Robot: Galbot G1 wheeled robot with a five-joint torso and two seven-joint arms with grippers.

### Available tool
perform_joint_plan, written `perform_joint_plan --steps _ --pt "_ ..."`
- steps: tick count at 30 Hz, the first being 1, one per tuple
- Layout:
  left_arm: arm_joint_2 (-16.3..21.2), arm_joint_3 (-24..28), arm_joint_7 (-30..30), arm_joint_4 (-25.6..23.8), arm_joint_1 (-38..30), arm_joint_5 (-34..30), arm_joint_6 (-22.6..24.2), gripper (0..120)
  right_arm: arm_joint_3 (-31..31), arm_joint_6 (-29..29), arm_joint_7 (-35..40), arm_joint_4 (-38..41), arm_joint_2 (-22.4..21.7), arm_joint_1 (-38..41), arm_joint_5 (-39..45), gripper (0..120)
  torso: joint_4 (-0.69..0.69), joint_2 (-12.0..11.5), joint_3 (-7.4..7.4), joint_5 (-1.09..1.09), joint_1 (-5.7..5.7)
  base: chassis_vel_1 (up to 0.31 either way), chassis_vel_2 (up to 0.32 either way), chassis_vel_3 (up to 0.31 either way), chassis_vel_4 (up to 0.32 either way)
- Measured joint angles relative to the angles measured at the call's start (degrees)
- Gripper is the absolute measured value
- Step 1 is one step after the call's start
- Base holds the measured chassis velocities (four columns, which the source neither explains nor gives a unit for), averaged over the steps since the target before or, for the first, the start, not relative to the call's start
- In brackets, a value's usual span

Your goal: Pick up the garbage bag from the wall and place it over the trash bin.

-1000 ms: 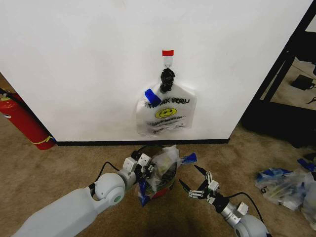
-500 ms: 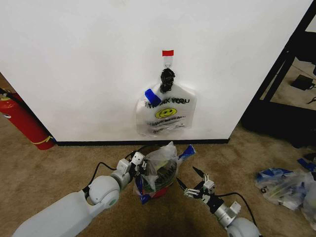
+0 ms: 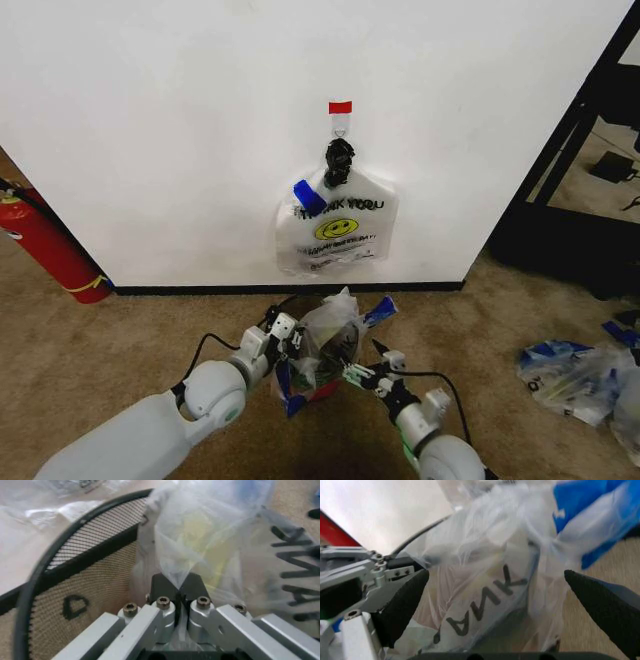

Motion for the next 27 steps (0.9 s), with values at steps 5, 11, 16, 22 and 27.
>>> perform_joint_plan --steps 5,11,16,22,27 --pt "-0.11 0.83 -0.29 -0.11 -0.55 0.01 0.0 0 -2.12 -9.22 9.19 2.2 1.02 2.98 4.54 100 -0.01 0.0 0.0 0.01 0.0 0.0 0.0 0.0 0.0" --pt "-0.23 0.87 -0.51 0.28 -0.81 -0.09 -0.01 0 -2.63 -15.74 14.41 1.94 1.83 6.79 9.13 100 0.0 0.0 0.0 0.01 0.0 0.0 0.0 0.0 0.0" --pt "-0.5 1.07 -0.65 0.64 -0.88 -0.09 -0.08 0 -2.68 -20.03 15.92 1.04 2.66 9.76 13.95 100 0.0 0.0 0.0 0.01 0.0 0.0 0.0 0.0 0.0" --pt "-0.84 1.18 -1.3 0.8 -1.02 -0.12 -0.1 0 -2.4 -26.4 18.38 0.41 3.61 11.93 17.75 95 0.0 0.0 0.0 0.01 0.0 0.0 0.0 0.0 0.0" --pt "-0.94 1.18 -1.38 0.87 -1.05 -0.18 -0.21 0 -1.92 -29.9 20.21 -1.27 4.62 13.23 19.54 74 0.0 0.0 0.0 0.01 0.0 0.0 0.0 0.0 0.0"
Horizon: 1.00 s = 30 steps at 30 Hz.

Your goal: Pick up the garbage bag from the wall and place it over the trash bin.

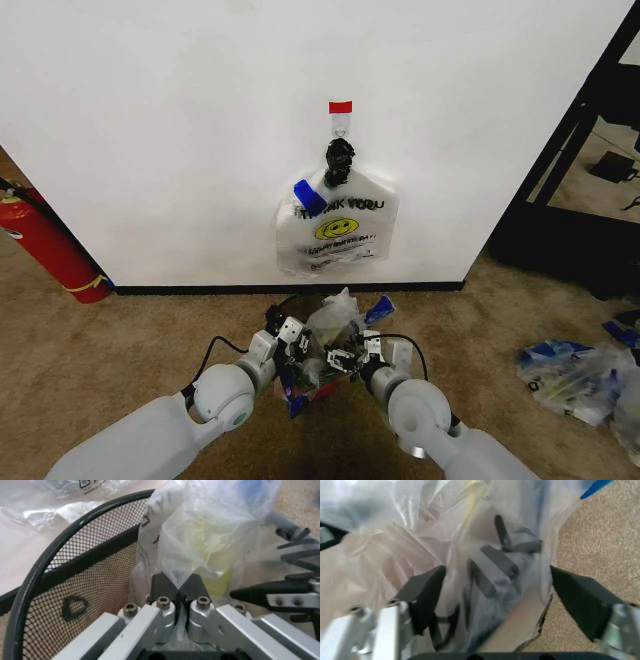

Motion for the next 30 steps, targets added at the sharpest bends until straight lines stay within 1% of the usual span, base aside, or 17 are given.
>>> perform_joint_plan --steps 1,2,3,4,5,7,9,11,12,13,16,18,20,21,26,28,30 --pt "-0.04 0.0 0.0 0.01 0.0 0.0 -0.01 0 0.06 -0.06 0.05 -0.33 0.18 0.18 0.2 71 0.0 0.0 0.0 0.0 0.0 0.0 0.0 0.0 0.0" --pt "-0.04 0.0 0.0 0.01 0.0 0.0 -0.01 0 0.06 -0.06 0.05 -0.33 0.18 0.18 0.2 71 0.0 0.0 0.0 0.0 0.0 0.0 0.0 0.0 0.0" --pt "-0.12 0.0 0.0 0.02 0.01 -0.01 -0.04 0 0.18 -0.09 0.1 -0.68 0.4 0.38 0.49 66 0.0 0.0 0.0 0.0 0.0 0.0 0.0 0.0 0.0" --pt "-0.14 0.0 0.0 0.02 0.02 -0.01 -0.05 0 0.23 -0.09 0.12 -0.79 0.48 0.47 0.6 65 0.0 0.0 0.0 0.0 0.0 0.0 0.0 0.0 0.0" --pt "-0.18 -0.01 0.0 0.02 0.06 -0.01 -0.11 0 0.38 -0.09 0.14 -1.0 0.69 0.61 0.94 57 0.0 0.0 0.0 0.0 0.0 0.0 0.0 0.0 0.0" --pt "-0.17 -0.01 0.0 -0.09 0.13 0.0 -0.21 0 0.53 0.02 0.15 -1.05 0.88 0.64 1.26 49 0.0 0.0 0.0 0.0 0.0 0.0 0.0 0.0 0.0" --pt "-0.17 -0.01 0.0 -0.12 0.14 0.0 -0.22 0 0.54 0.03 0.15 -1.06 0.9 0.64 1.27 49 0.0 0.0 0.0 0.0 0.0 0.0 0.0 0.0 0.0" --pt "-0.09 -0.05 0.01 -0.52 0.21 0.0 -0.43 0 0.73 0.41 0.21 -1.0 1.19 0.54 1.4 37 0.0 0.0 0.0 0.0 0.0 0.0 0.0 0.0 0.0" --pt "-0.05 -0.09 0.02 -0.69 0.24 0.0 -0.47 0 0.78 0.52 0.29 -0.93 1.28 0.49 1.41 36 -0.01 0.0 0.0 0.0 0.0 0.0 0.0 0.0 0.0" --pt "0.04 -0.32 0.02 -1.26 0.44 0.0 -0.52 0 0.84 0.92 0.66 -0.75 1.47 0.32 1.38 27 0.0 0.0 0.0 0.0 0.0 0.0 0.0 0.0 0.0" --pt "0.11 -0.95 0.02 -2.33 1.06 0.03 -0.63 0 0.93 1.82 1.27 -0.4 1.63 0.02 1.19 16 0.0 0.0 0.0 0.0 0.0 0.0 0.0 0.0 0.0" --pt "0.13 -1.11 0.02 -2.57 1.2 0.04 -0.64 0 0.99 2.08 1.33 -0.32 1.66 -0.06 1.14 14 0.0 0.0 0.0 0.0 0.0 0.0 0.0 0.0 0.0" --pt "0.51 -2.4 0.02 -4.87 2.52 0.26 -1.12 0 1.45 4.63 1.39 0.32 1.88 -0.94 -0.04 2 0.0 0.0 0.0 0.0 0.0 0.0 0.0 0.0 0.0" --pt "0.68 -2.94 0.03 -5.64 3.09 0.69 -1.53 0 1.62 5.83 1.33 0.62 1.98 -1.35 -0.77 0 0.0 0.0 0.0 -0.01 0.0 0.0 0.0 0.0 0.0" --pt "1.14 -4.64 0.43 -8.08 4.64 3.82 -3.15 0 3.38 9.22 2.14 2.76 2.46 -3.99 -3.5 0 0.02 0.0 0.0 0.0 0.0 0.0 0.0 0.0 0.0" --pt "0.91 -5.57 -0.44 -9.56 5.16 5.78 -3.53 0 5.53 11.33 3.96 4.97 2.77 -7.01 -5.39 0 -0.02 0.02 -0.01 0.01 -0.01 0.0 0.0 0.0 0.0" --pt "0.67 -6.89 -1.0 -10.39 5.97 7.49 -3.66 0 6.71 12.68 5.3 5.61 3.08 -8.13 -6.4 0 -0.03 0.02 -0.01 -0.01 -0.01 0.0 0.0 0.0 0.0"
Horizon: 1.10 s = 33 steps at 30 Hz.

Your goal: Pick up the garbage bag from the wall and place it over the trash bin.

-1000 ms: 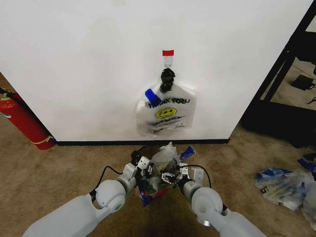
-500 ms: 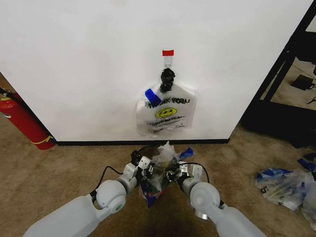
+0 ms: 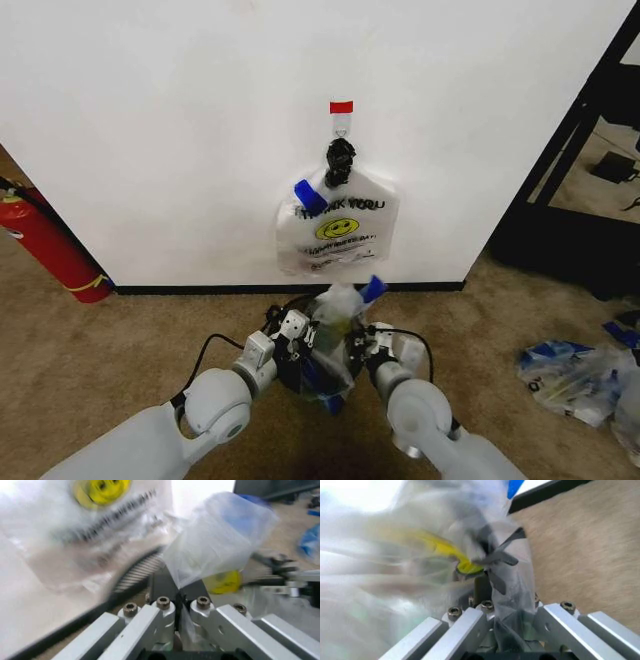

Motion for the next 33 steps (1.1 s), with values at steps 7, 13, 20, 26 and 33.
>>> perform_joint_plan --steps 7,13,20,26,33 --pt "0.26 -4.54 -0.04 -0.77 2.18 4.31 -0.27 0 3.76 1.11 1.78 2.56 0.36 -2.27 -0.53 0 0.02 0.0 0.0 0.01 0.0 0.0 0.0 0.0 0.0" --pt "1.48 -7.46 0.79 1.34 3.33 6.57 -0.04 0 6.36 -0.44 1.4 6.13 -1.73 -4.24 1.71 0 0.03 0.0 0.0 0.0 0.0 0.0 0.0 0.0 0.0" --pt "2.04 -9.61 2.65 2.93 4.7 7.17 -0.21 0 8.46 -1.5 -0.26 9.31 -4.31 -6.54 2.57 0 0.03 0.0 0.01 0.01 0.0 0.0 0.0 0.0 0.0" --pt "2.04 -10.05 4.5 1.04 7.3 7.73 -1.25 0 9.03 -1.41 -1.79 9.61 -4.22 -6.72 2.2 0 0.02 -0.01 0.01 0.01 0.0 0.0 0.0 0.0 0.0" --pt "3.43 -13.14 13.03 0.93 10.8 17.21 -11.41 16 8.78 -0.33 -4.88 7.01 -3.56 -5.69 -2.44 0 0.05 -0.01 0.01 0.02 0.0 0.0 0.0 0.0 0.0"
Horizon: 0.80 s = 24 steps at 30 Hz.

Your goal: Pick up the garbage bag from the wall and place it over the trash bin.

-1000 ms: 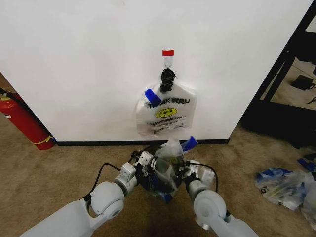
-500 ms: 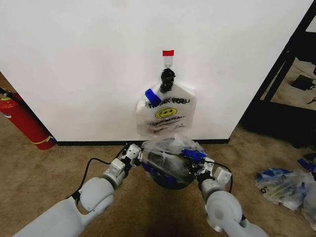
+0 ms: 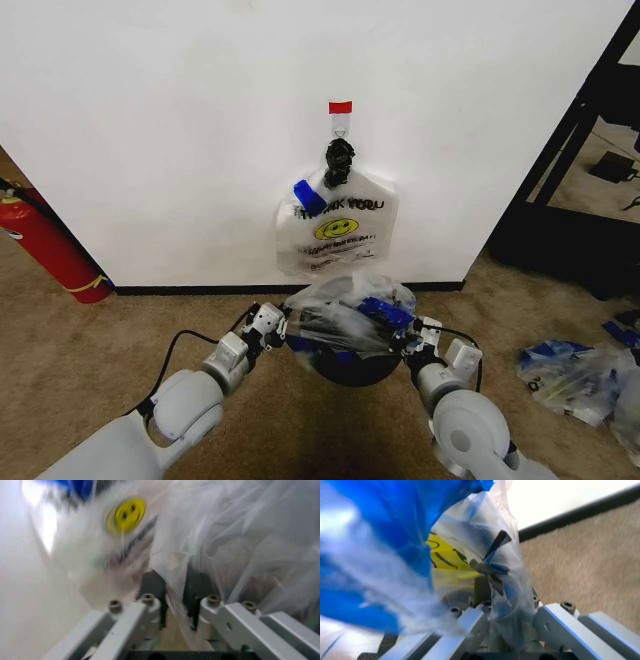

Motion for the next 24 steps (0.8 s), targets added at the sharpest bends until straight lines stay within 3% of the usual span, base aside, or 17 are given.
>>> perform_joint_plan --steps 4,5,8,12,15,20,24 --pt "1.12 -3.16 7.92 1.95 0.92 7.84 -10.1 31 0.85 2.66 -4.45 -2.17 -0.2 -0.46 -8.09 0 -0.04 0.0 0.0 -0.01 0.0 0.0 0.0 0.0 0.0" --pt "1.12 -3.16 7.92 1.95 0.92 7.84 -10.1 31 0.85 2.66 -4.45 -2.17 -0.2 -0.46 -8.09 0 -0.04 0.0 0.0 -0.01 0.0 0.0 0.0 0.0 0.0" --pt "0.66 -6.02 14.78 3.08 2.13 12.55 -17.23 44 0.68 4.3 -6.86 -3.84 -0.47 -0.02 -12.55 0 -0.02 -0.01 0.0 -0.03 0.0 0.0 0.0 0.0 0.0" --pt "-0.48 -8.54 19.58 3.81 3.75 14.83 -21.52 61 0.19 4.79 -7.28 -5.08 -0.57 0.46 -13.98 0 -0.02 -0.01 0.0 -0.01 0.0 0.0 0.0 0.0 0.0" --pt "-1.25 -9.03 18.38 4.39 3.81 16.56 -21.23 69 0.08 4.78 -7.23 -5.06 -0.73 0.48 -13.85 0 -0.02 -0.01 0.0 -0.02 0.0 0.0 0.0 0.0 0.0" --pt "-3.12 -8.59 5.31 5.82 3.54 21.25 -13.23 90 0.23 4.22 -6.57 -4.49 -1.39 0.0 -12.81 0 -0.03 -0.01 0.0 -0.02 0.0 0.0 0.0 0.0 0.0" --pt "-3.29 -8.07 5.66 5.77 3.99 18.19 -13.18 99 0.42 4.17 -6.41 -4.56 -1.55 -0.25 -12.78 0 -0.02 -0.01 0.0 -0.01 0.0 0.0 0.0 0.0 0.0"
